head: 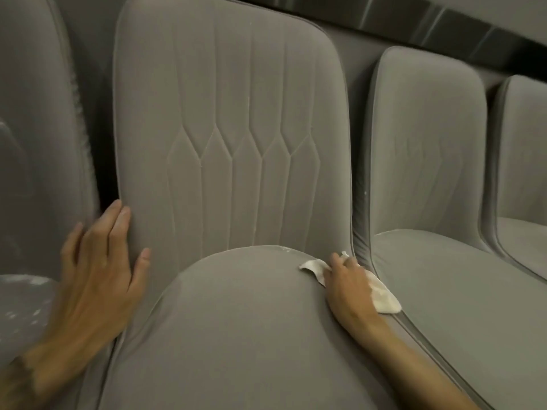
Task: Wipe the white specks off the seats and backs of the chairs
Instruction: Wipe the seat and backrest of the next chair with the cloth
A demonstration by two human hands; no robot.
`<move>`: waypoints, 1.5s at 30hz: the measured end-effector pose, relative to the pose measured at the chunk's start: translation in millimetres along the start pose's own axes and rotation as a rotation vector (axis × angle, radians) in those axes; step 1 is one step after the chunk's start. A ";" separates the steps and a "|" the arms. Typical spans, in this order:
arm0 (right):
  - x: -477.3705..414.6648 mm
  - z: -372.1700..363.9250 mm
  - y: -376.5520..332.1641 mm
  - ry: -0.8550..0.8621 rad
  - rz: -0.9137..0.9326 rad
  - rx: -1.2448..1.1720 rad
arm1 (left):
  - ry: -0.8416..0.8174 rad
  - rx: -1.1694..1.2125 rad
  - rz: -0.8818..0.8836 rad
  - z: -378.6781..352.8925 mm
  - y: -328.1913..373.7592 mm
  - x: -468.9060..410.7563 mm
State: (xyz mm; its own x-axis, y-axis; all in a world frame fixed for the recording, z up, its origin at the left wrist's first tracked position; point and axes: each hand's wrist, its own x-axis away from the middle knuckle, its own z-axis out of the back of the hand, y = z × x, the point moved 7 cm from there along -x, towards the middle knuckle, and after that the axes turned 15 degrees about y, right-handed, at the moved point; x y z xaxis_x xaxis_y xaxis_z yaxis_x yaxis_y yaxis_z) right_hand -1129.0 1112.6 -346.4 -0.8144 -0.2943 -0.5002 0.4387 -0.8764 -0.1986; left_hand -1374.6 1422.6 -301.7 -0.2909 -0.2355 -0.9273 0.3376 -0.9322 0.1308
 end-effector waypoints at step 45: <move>71.5 -2.3 -234.1 -0.198 0.661 -0.743 | -0.447 -0.018 -0.083 37.8 1.5 -9.3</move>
State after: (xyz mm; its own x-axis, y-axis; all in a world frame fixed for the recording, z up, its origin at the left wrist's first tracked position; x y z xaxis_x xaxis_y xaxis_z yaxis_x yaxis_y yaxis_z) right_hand -1289.0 1297.7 -337.6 -0.3418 -0.7517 -0.5641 0.8945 -0.0761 -0.4406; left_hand -1405.1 1413.0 -279.6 -0.6743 -0.2595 -0.6914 0.3113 -0.9489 0.0525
